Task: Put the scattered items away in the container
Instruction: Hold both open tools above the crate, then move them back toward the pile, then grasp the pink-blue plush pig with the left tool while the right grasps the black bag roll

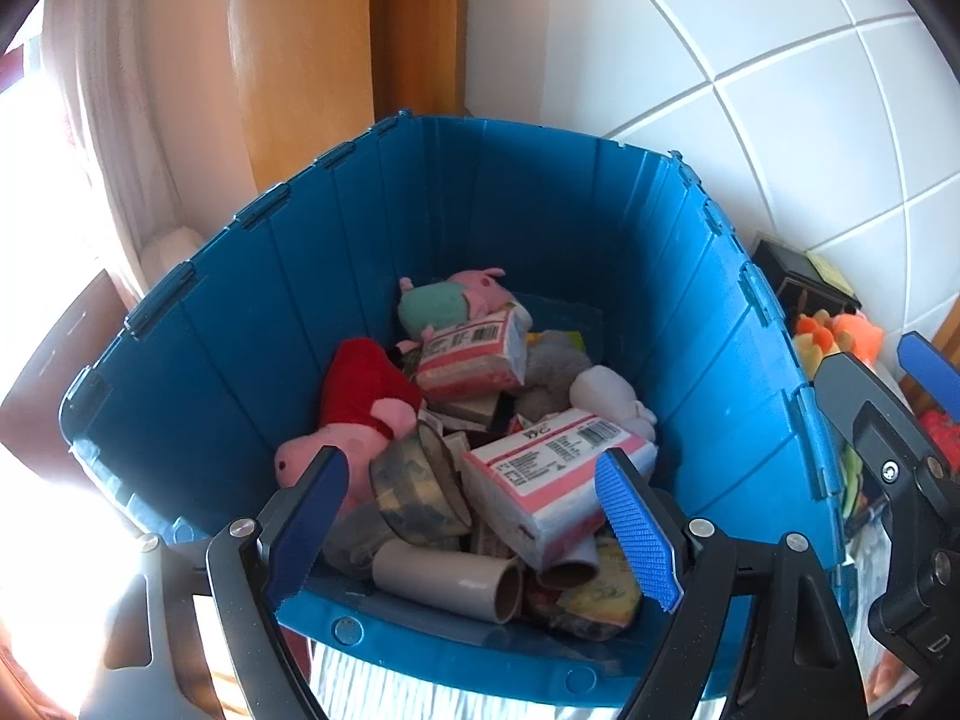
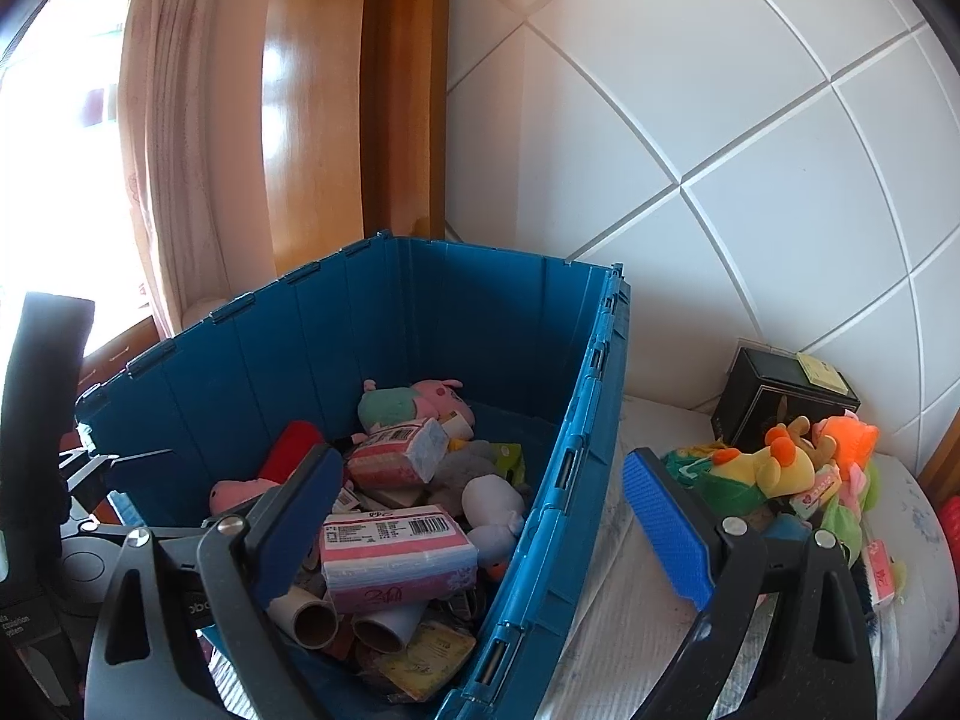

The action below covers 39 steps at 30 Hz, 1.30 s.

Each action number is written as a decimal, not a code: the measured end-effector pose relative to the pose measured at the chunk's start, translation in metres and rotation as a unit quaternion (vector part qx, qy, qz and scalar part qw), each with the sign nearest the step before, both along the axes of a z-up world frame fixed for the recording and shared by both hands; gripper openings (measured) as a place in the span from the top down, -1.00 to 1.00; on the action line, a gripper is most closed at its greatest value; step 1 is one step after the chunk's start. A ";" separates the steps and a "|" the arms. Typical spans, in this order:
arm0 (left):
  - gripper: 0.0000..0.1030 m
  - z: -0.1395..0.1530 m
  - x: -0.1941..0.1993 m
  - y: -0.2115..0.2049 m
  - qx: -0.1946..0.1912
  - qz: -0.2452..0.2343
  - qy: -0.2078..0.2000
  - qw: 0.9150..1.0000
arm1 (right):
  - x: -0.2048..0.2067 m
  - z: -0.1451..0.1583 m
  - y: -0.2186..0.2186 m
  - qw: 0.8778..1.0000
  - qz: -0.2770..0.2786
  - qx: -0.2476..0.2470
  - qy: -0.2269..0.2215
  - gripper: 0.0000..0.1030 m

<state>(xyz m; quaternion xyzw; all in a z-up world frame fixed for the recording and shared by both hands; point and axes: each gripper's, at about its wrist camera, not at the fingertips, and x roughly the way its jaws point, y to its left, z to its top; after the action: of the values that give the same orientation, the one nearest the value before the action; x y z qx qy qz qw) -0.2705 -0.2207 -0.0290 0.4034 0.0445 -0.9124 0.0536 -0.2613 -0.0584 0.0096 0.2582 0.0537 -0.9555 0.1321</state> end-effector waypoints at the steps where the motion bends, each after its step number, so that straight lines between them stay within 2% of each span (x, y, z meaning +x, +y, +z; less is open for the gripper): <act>1: -0.64 0.002 0.002 0.001 -0.001 0.000 0.003 1.000 | 0.001 0.000 0.002 1.000 -0.001 -0.002 0.001 -0.86; 6: -0.65 0.015 0.011 0.022 -0.018 -0.008 0.031 0.999 | 0.007 0.004 0.024 1.000 -0.016 -0.012 0.010 -0.86; 10: -0.64 0.026 0.017 0.061 -0.044 -0.026 0.059 0.997 | 0.016 0.009 0.063 0.999 -0.045 -0.021 0.018 -0.86; 13: -0.65 0.033 0.021 0.099 -0.062 -0.050 0.076 0.994 | 0.025 0.011 0.105 0.996 -0.077 -0.031 0.023 -0.91; 14: -0.65 0.034 0.022 0.112 -0.062 -0.062 0.079 0.993 | 0.029 0.012 0.120 0.995 -0.088 -0.034 0.024 -0.97; 19: -0.65 0.038 0.025 0.189 -0.063 -0.112 0.088 0.988 | 0.050 0.011 0.205 0.988 -0.146 -0.043 0.025 -0.97; 23: -0.65 0.029 0.027 0.258 -0.053 -0.160 0.088 0.982 | 0.061 -0.003 0.285 0.979 -0.201 -0.039 0.005 -1.00; 26: -0.65 0.012 0.026 0.310 -0.045 -0.196 0.082 0.976 | 0.066 -0.029 0.347 0.970 -0.239 -0.031 -0.030 -1.00; 29: -0.65 -0.019 0.020 0.361 -0.045 -0.227 0.062 0.971 | 0.070 -0.064 0.403 0.959 -0.271 -0.023 -0.074 -1.00; 33: -0.65 -0.068 0.013 0.418 -0.049 -0.248 0.011 0.968 | 0.076 -0.114 0.465 0.947 -0.295 -0.023 -0.129 -1.00; 37: -0.64 -0.112 0.010 0.454 -0.055 -0.251 -0.028 0.966 | 0.080 -0.158 0.515 0.933 -0.311 -0.027 -0.178 -0.99; 39: -0.65 -0.130 0.008 0.464 -0.060 -0.248 -0.043 0.966 | 0.078 -0.175 0.533 0.929 -0.310 -0.038 -0.198 -0.80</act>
<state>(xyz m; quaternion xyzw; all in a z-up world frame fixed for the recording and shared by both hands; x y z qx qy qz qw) -0.2625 0.2437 -0.1586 0.4367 -0.1144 -0.8799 -0.1482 -0.1834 0.4743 -0.1653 0.4406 -0.0927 -0.8797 -0.1529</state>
